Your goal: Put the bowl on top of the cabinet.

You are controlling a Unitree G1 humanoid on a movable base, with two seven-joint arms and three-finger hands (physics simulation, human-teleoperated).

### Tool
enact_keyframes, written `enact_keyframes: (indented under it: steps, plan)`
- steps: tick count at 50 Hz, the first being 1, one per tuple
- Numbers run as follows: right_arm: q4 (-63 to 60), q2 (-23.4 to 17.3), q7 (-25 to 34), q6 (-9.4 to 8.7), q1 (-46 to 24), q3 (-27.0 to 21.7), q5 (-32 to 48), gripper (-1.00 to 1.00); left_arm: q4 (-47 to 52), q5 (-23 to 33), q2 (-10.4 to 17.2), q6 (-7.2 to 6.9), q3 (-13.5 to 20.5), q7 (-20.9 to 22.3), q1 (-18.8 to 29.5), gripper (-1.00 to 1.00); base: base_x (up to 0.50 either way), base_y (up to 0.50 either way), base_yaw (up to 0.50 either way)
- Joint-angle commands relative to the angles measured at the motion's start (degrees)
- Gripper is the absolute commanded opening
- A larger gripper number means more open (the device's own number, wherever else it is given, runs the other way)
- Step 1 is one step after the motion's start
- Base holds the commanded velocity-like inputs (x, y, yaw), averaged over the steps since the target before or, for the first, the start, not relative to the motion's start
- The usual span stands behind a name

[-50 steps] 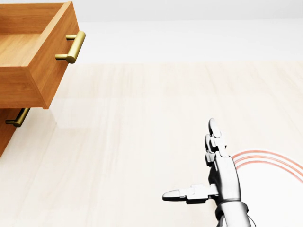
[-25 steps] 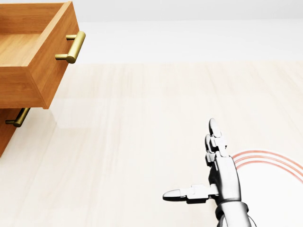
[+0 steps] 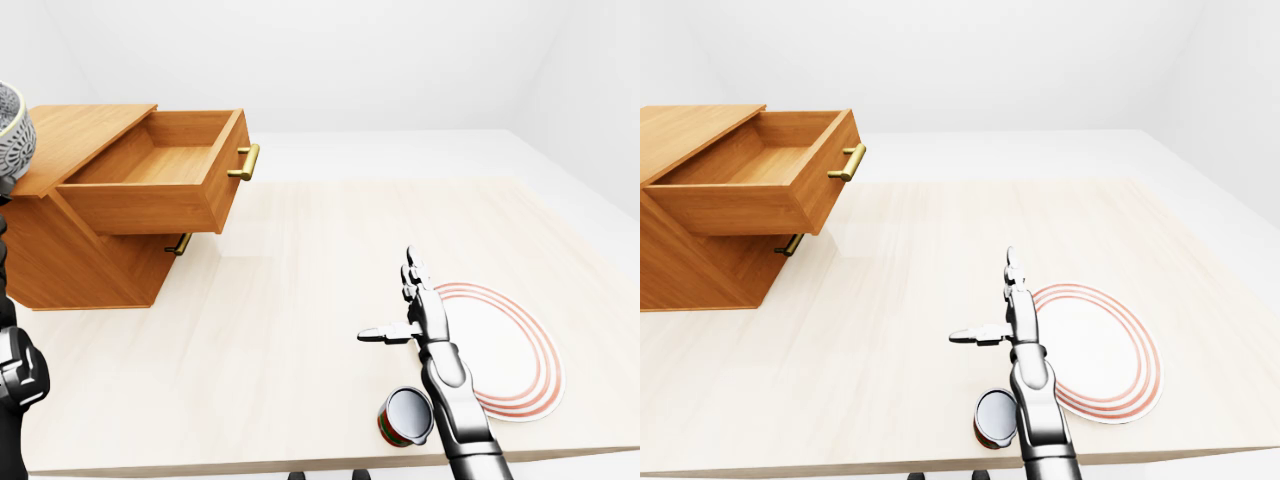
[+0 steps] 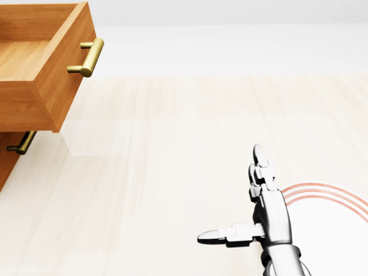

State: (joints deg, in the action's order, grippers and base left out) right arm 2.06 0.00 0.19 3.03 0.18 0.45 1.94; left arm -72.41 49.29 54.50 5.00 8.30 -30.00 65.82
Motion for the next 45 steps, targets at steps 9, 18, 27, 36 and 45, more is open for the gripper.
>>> enact_keyframes:
  steps: [9, 18, 27, 36, 45]
  plan:
    - [1.0, 0.0, -0.2, 0.43, -0.4, 0.0, 0.2, 1.00, -3.3, 6.2, -8.5, 0.00, -2.9, 0.0, -0.7, -0.88, 0.00, 0.00, 0.00]
    - [1.5, 0.0, -0.3, 0.52, -0.7, 0.0, 0.2, 1.00, -3.6, 6.8, -9.8, 0.00, -2.3, 0.0, -0.9, -0.87, 0.00, 0.00, 0.00]
    - [1.8, 0.0, -0.4, 0.57, -0.7, 0.1, 0.3, 1.00, -3.7, 6.4, -9.8, 0.00, -1.9, 0.0, -1.7, -0.87, 0.00, 0.00, 0.00]
    - [2.1, 0.0, -0.3, 0.61, -0.9, -0.1, 0.1, 1.00, -3.8, 6.1, -9.9, 0.00, -1.7, 0.0, -1.9, 1.00, 0.00, 0.00, 0.00]
    - [2.4, 0.0, -0.3, 0.67, -1.1, -0.1, 0.2, 1.00, -3.7, 5.9, -9.8, 0.00, -1.8, 0.0, -2.1, 1.00, 0.00, 0.00, 0.00]
